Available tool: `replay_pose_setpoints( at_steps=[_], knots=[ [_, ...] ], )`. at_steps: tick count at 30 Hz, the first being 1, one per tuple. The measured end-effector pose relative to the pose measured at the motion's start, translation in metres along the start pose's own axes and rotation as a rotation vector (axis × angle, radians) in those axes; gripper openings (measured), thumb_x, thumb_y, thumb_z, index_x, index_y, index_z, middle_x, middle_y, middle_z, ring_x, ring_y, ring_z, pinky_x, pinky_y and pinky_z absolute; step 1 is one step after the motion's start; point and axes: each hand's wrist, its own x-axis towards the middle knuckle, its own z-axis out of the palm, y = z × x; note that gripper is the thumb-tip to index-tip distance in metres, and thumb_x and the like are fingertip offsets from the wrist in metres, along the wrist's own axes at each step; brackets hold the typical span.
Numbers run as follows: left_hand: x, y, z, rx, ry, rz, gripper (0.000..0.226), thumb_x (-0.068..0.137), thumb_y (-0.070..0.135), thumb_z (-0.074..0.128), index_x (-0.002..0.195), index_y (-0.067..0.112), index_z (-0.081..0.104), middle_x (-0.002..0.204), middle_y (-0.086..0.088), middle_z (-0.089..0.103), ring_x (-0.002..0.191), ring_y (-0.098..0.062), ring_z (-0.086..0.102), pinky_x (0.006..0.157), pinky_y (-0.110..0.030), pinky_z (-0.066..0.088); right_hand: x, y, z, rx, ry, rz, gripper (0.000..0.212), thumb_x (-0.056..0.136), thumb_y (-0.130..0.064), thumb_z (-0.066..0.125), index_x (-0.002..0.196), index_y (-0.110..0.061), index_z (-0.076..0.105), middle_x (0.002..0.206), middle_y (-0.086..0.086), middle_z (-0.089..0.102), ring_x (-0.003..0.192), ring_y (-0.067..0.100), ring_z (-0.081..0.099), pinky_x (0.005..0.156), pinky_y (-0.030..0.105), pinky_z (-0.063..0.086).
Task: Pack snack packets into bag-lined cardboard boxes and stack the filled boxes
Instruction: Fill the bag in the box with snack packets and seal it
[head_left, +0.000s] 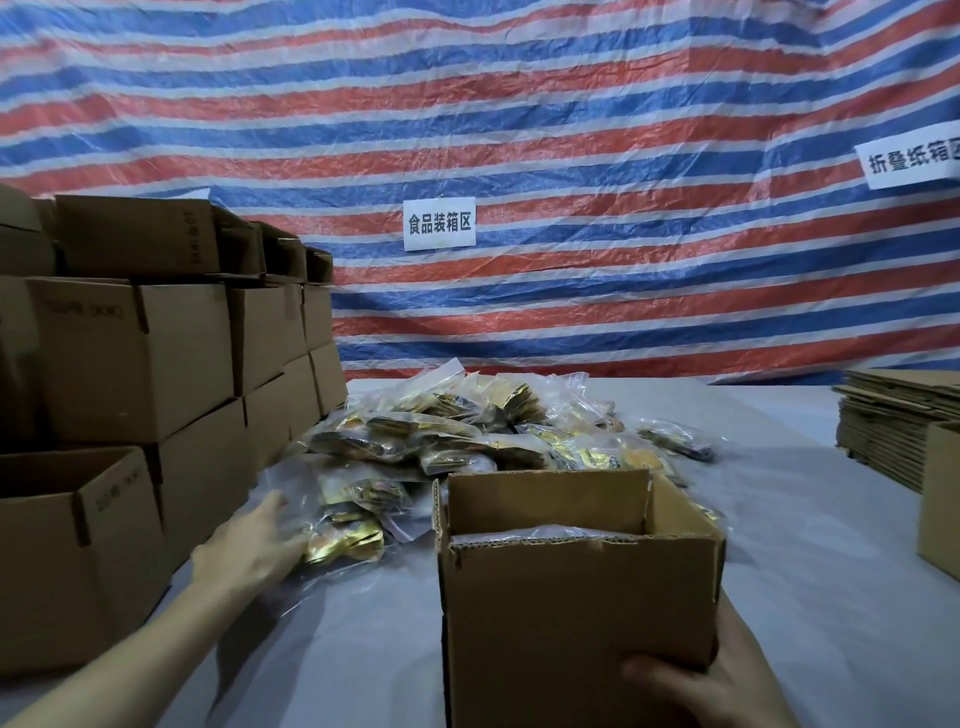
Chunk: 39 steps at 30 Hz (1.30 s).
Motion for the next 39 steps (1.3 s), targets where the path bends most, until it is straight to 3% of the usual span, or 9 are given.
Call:
replay_pose_setpoints(
  at_steps=[3, 5, 8, 12, 16, 24, 30, 36, 39],
  knots=[
    [-0.001, -0.002, 0.0, -0.006, -0.033, -0.037, 0.04, 0.098, 0.047, 0.055, 0.135, 0.032, 0.055, 0.133, -0.001, 0.064, 0.119, -0.027, 0.059, 0.085, -0.034, 0.045, -0.001, 0.001, 0.0, 0.001, -0.007, -0.002, 0.123, 0.012, -0.054, 0.095, 0.127, -0.039, 0.052, 0.099, -0.03, 0.073, 0.089, -0.011, 0.068, 0.065, 0.002, 0.048],
    [0.0, -0.006, 0.004, 0.015, 0.01, -0.035, 0.023, 0.101, 0.04, 0.053, 0.11, 0.028, 0.07, 0.116, 0.0, 0.071, 0.106, -0.024, 0.064, 0.077, -0.03, 0.043, -0.002, 0.003, 0.0, 0.018, -0.004, -0.007, 0.127, 0.009, -0.06, 0.096, 0.127, -0.038, 0.054, 0.102, -0.025, 0.075, 0.09, -0.006, 0.07, 0.067, 0.008, 0.052],
    [-0.004, -0.004, 0.006, 0.085, 0.104, 0.004, 0.025, 0.101, 0.024, 0.048, 0.088, 0.022, 0.07, 0.099, -0.003, 0.072, 0.093, -0.027, 0.065, 0.071, -0.031, 0.045, -0.004, 0.005, 0.001, 0.04, 0.007, 0.0, 0.129, 0.009, -0.065, 0.095, 0.128, -0.036, 0.056, 0.107, -0.014, 0.077, 0.094, 0.004, 0.073, 0.075, 0.021, 0.054],
    [-0.008, 0.01, 0.001, -0.098, 0.271, 0.051, 0.02, 0.105, 0.021, 0.04, 0.096, 0.01, 0.054, 0.096, -0.011, 0.063, 0.09, -0.035, 0.059, 0.075, -0.04, 0.046, -0.003, 0.008, 0.002, 0.048, 0.016, -0.003, 0.124, 0.011, -0.061, 0.098, 0.125, -0.033, 0.059, 0.104, -0.01, 0.078, 0.091, 0.007, 0.074, 0.068, 0.015, 0.057],
    [-0.011, 0.029, -0.012, -0.242, 0.422, 0.112, 0.017, 0.107, 0.024, 0.035, 0.097, 0.014, 0.046, 0.083, -0.011, 0.061, 0.075, -0.033, 0.054, 0.071, -0.042, 0.04, -0.003, 0.009, 0.001, 0.039, 0.024, -0.009, 0.115, 0.018, -0.047, 0.099, 0.124, -0.031, 0.059, 0.101, -0.01, 0.078, 0.089, 0.007, 0.074, 0.068, 0.012, 0.055],
    [-0.024, 0.076, -0.03, -0.524, 0.481, 0.213, 0.026, 0.109, 0.026, 0.036, 0.091, 0.01, 0.046, 0.08, -0.014, 0.062, 0.07, -0.036, 0.054, 0.064, -0.041, 0.038, -0.003, 0.012, 0.0, 0.018, 0.025, -0.002, 0.097, 0.036, -0.027, 0.094, 0.124, -0.033, 0.056, 0.104, -0.016, 0.076, 0.091, 0.002, 0.072, 0.069, 0.015, 0.054],
    [-0.044, 0.1, -0.058, -0.581, 0.552, 0.397, 0.028, 0.11, 0.031, 0.037, 0.095, 0.01, 0.049, 0.074, -0.005, 0.06, 0.063, -0.031, 0.056, 0.056, -0.039, 0.038, -0.004, 0.015, 0.001, 0.014, 0.04, 0.003, 0.098, 0.03, -0.045, 0.093, 0.122, -0.034, 0.058, 0.106, -0.018, 0.075, 0.095, 0.002, 0.071, 0.074, 0.017, 0.053],
    [-0.061, 0.087, -0.059, -0.557, 0.31, 0.612, 0.035, 0.104, 0.04, 0.048, 0.1, 0.005, 0.05, 0.086, -0.014, 0.065, 0.071, -0.035, 0.064, 0.059, -0.057, 0.056, -0.005, 0.017, 0.002, 0.026, 0.062, -0.024, 0.095, 0.035, -0.046, 0.092, 0.123, -0.033, 0.058, 0.105, -0.019, 0.075, 0.095, 0.002, 0.072, 0.072, 0.012, 0.055],
    [-0.064, 0.073, -0.049, -0.568, 0.128, 0.59, 0.05, 0.089, 0.06, 0.051, 0.101, 0.012, 0.053, 0.097, -0.006, 0.065, 0.086, -0.026, 0.068, 0.065, -0.044, 0.06, -0.005, 0.016, 0.002, 0.028, 0.056, -0.038, 0.098, 0.037, -0.046, 0.093, 0.127, -0.031, 0.057, 0.109, -0.018, 0.075, 0.098, 0.003, 0.071, 0.075, 0.012, 0.055]
  ],
)
